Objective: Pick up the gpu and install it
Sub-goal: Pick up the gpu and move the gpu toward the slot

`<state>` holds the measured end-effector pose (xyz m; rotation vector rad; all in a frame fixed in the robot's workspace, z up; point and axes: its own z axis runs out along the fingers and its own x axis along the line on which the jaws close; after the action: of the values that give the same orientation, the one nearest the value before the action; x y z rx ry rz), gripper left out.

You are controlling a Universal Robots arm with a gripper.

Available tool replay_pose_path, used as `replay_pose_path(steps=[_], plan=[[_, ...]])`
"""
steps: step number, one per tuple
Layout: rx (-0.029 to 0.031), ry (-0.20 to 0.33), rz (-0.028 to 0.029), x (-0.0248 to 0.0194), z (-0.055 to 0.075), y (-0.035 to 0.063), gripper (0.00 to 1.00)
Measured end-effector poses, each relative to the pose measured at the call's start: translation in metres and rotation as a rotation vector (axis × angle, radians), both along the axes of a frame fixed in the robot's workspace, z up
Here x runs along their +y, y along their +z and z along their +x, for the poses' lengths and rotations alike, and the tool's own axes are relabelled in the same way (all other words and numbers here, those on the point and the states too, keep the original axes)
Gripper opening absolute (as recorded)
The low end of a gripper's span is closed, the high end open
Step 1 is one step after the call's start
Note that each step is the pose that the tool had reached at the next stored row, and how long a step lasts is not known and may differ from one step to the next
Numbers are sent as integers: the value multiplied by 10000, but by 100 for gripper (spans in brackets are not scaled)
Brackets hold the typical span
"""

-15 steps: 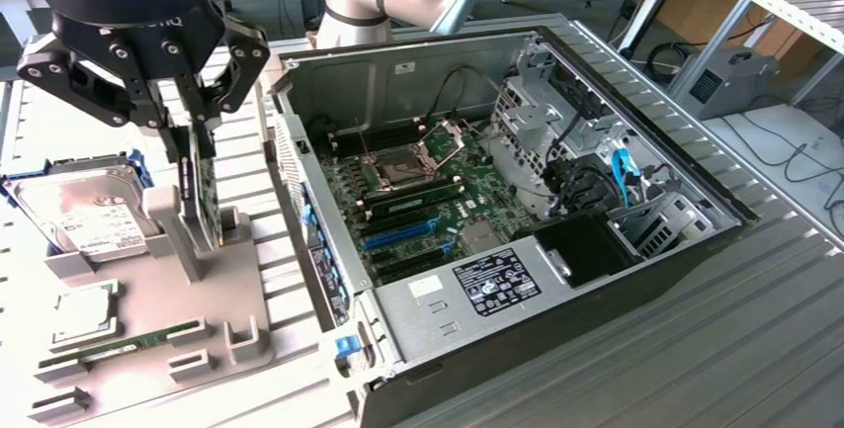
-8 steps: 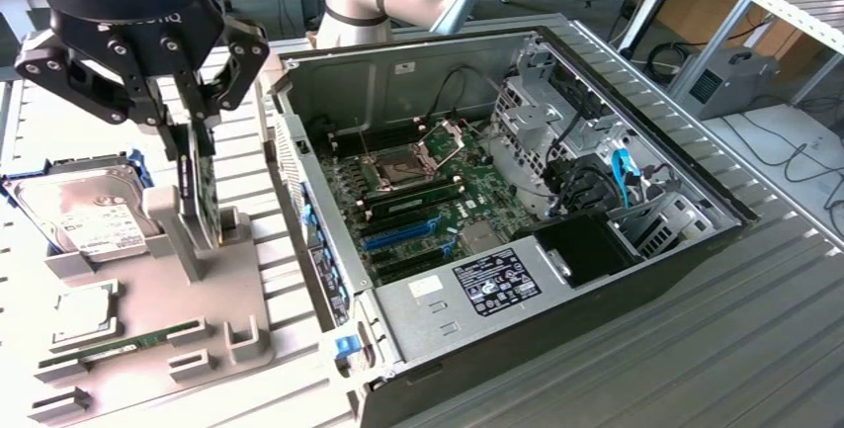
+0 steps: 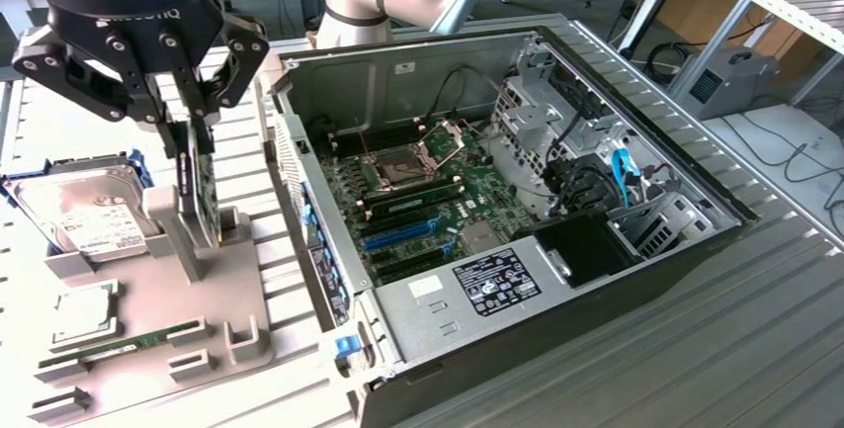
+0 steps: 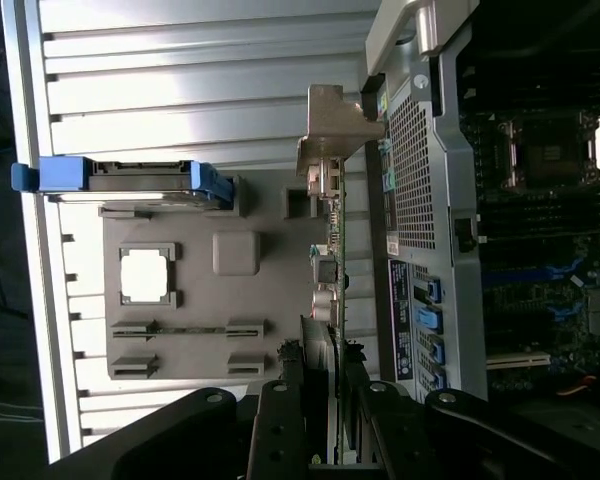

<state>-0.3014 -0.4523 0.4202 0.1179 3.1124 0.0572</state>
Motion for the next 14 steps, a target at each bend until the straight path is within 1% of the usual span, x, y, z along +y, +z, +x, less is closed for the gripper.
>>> replay_pose_path(steps=[14], plan=[[0,0,-1,0,0,58,26]])
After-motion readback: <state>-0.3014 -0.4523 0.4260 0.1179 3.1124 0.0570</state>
